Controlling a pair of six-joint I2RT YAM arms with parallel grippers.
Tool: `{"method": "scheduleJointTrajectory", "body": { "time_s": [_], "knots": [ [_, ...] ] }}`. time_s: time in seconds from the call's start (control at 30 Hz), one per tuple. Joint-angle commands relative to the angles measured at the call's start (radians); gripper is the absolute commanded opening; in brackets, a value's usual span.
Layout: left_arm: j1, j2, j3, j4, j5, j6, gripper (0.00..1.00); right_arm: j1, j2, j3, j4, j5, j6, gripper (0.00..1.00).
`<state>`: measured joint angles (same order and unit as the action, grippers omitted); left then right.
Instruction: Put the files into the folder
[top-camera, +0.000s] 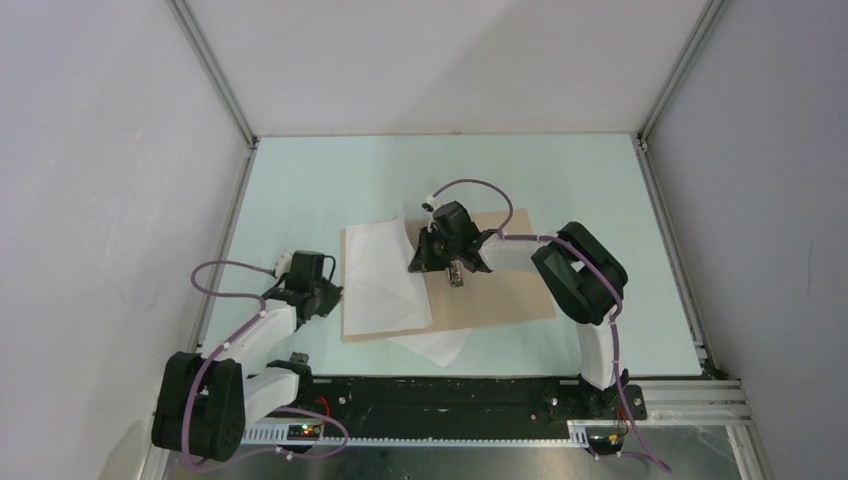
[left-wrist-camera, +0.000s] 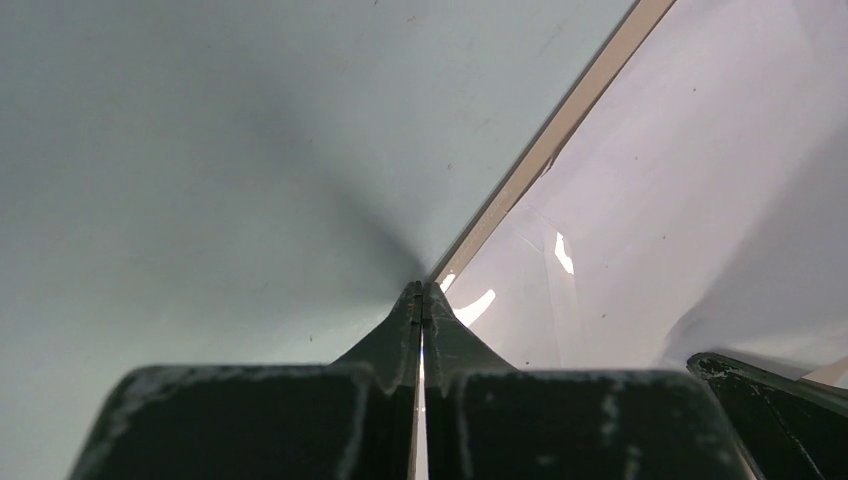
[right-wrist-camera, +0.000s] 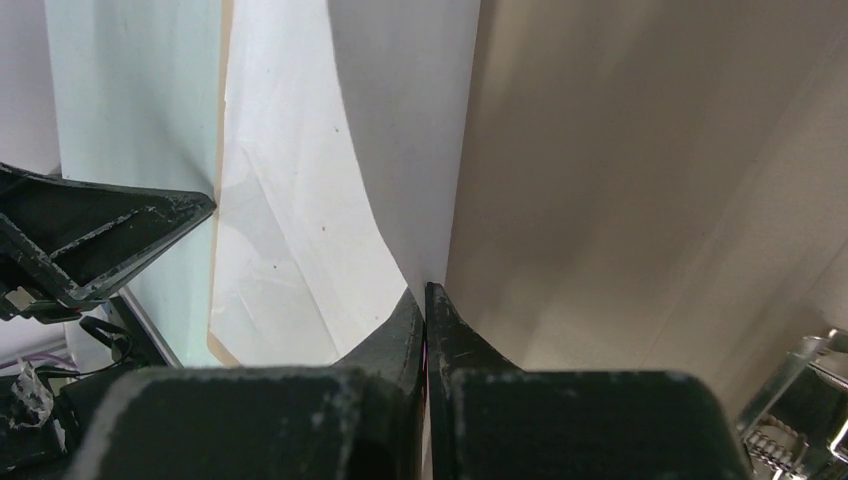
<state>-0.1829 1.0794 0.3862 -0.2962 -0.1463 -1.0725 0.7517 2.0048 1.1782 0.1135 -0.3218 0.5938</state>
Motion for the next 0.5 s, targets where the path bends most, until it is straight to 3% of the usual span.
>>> {"method": "scheduleJointTrajectory", "body": {
  "time_s": [0.0, 0.47],
  "knots": [
    [-0.007, 0.027, 0.003, -0.044, -0.01, 0.017, 0.0, 0.016, 0.031, 0.039, 0.041, -0.03, -0.006, 0.0],
    [-0.008, 0.037, 0.009, -0.04, -0.011, 0.022, 0.0, -0.01, 0.027, 0.052, 0.01, 0.08, 0.02, 0.0]
  ]
}}
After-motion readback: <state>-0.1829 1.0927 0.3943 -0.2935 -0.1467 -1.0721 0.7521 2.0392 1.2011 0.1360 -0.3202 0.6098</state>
